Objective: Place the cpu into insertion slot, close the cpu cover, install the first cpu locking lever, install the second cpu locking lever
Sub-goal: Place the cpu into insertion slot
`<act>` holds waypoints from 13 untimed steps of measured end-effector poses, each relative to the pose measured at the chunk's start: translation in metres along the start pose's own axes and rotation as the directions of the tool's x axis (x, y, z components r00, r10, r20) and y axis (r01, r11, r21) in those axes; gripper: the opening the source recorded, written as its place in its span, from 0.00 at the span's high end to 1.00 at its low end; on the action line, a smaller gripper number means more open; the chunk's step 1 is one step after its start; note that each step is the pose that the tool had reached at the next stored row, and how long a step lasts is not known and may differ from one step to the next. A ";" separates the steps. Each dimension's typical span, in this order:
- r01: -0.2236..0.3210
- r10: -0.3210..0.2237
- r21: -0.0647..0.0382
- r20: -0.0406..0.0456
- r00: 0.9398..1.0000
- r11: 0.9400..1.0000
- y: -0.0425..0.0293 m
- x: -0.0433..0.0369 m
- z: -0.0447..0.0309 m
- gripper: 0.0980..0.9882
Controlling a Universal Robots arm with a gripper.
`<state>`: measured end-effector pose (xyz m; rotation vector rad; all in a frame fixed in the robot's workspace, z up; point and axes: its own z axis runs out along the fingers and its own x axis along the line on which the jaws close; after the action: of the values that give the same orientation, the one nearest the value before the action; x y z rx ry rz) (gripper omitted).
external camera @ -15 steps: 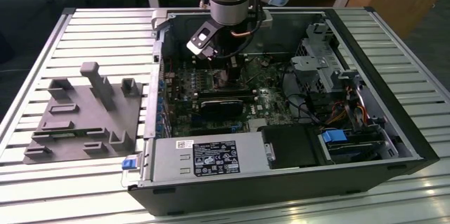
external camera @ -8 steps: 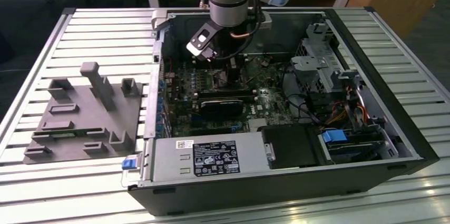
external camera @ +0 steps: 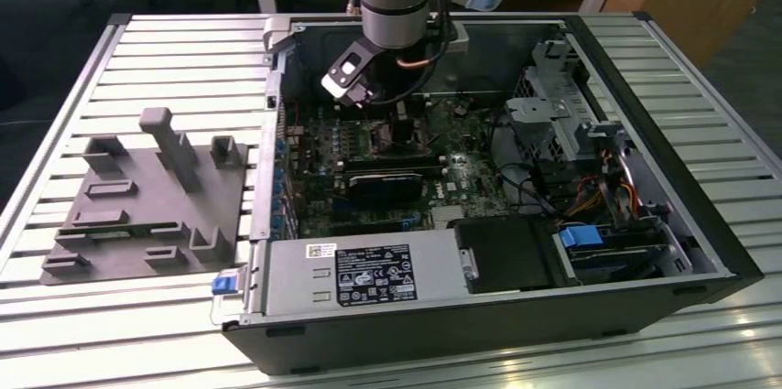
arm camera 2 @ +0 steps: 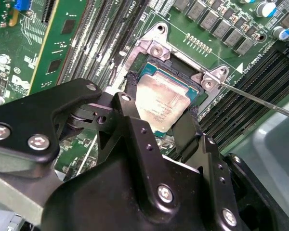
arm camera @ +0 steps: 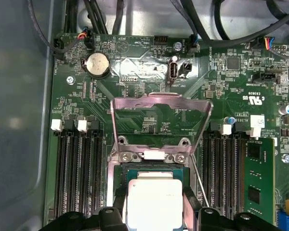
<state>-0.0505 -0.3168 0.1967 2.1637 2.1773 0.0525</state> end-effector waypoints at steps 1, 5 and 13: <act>0.000 0.000 0.000 0.000 1.000 1.000 -0.0001 0.0004 0.0007 0.50; 0.000 0.000 0.000 0.000 1.000 1.000 -0.0002 0.0018 0.0030 0.50; 0.000 0.000 0.000 0.000 1.000 1.000 0.0005 0.0018 0.0034 0.50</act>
<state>-0.0498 -0.3151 0.1933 2.1640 2.1770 0.0527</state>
